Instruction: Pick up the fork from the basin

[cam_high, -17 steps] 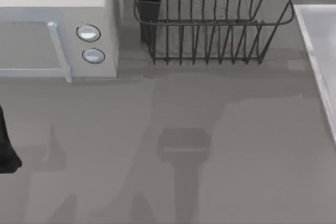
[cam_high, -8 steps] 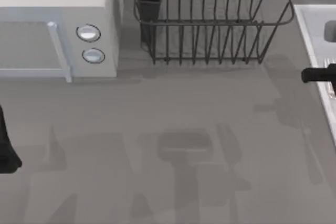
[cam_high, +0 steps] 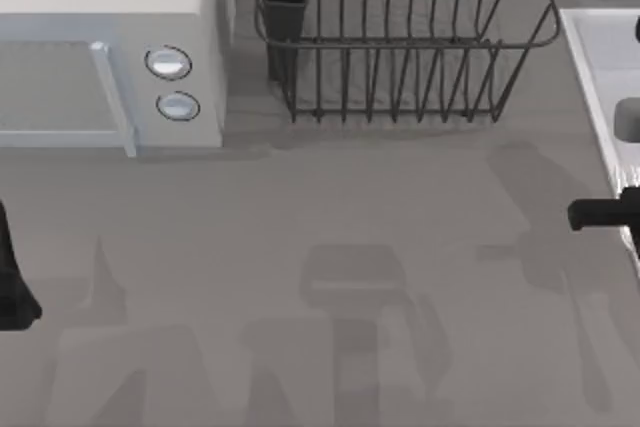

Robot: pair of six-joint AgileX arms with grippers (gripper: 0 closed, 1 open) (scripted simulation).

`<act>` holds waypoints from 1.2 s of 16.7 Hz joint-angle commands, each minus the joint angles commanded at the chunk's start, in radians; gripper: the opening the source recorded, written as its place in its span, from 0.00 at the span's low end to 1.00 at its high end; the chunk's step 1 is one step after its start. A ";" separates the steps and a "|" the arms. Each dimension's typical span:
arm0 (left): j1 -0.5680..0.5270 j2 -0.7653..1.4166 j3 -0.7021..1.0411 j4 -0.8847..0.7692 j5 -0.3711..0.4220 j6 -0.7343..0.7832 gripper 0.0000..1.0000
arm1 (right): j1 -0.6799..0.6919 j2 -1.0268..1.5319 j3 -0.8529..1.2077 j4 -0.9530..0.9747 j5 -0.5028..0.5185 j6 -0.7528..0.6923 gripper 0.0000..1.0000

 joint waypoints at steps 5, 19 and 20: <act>0.000 0.000 0.000 0.000 0.000 0.000 1.00 | -0.003 0.016 -0.065 0.074 -0.001 0.001 0.00; 0.000 0.000 0.000 0.000 0.000 0.000 1.00 | 0.006 0.086 -0.370 0.456 0.000 0.007 0.08; 0.000 0.000 0.000 0.000 0.000 0.000 1.00 | 0.006 0.086 -0.370 0.456 0.000 0.007 0.15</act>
